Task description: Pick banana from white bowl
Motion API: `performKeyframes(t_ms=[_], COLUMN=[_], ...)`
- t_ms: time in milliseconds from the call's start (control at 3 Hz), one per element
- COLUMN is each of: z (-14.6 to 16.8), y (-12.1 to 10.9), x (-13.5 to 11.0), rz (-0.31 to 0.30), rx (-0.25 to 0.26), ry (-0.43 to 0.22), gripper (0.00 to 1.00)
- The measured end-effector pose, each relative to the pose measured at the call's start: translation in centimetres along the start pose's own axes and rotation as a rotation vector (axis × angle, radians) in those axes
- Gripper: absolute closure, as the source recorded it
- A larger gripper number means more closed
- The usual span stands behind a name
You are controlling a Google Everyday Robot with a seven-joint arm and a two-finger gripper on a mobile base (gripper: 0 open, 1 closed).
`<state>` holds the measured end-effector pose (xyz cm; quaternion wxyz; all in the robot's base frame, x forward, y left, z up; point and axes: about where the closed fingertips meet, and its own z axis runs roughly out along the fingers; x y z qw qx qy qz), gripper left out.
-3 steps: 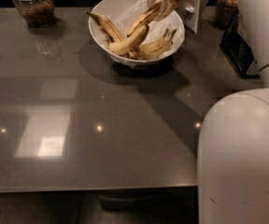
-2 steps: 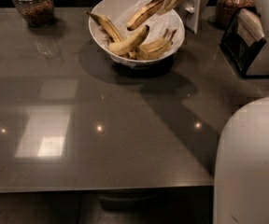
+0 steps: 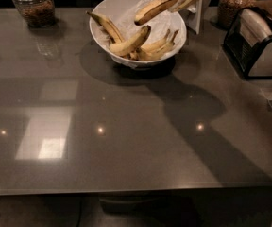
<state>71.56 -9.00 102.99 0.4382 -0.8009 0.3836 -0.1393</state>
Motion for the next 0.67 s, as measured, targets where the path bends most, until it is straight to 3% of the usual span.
performKeyframes(t_ms=[333, 667], z=[-2.15, -2.24], y=[2.59, 3.32], x=[-0.72, -0.34], rz=[0.046, 0.057], rx=[0.034, 0.026], ry=[-0.041, -0.038], gripper=[1.0, 0.81])
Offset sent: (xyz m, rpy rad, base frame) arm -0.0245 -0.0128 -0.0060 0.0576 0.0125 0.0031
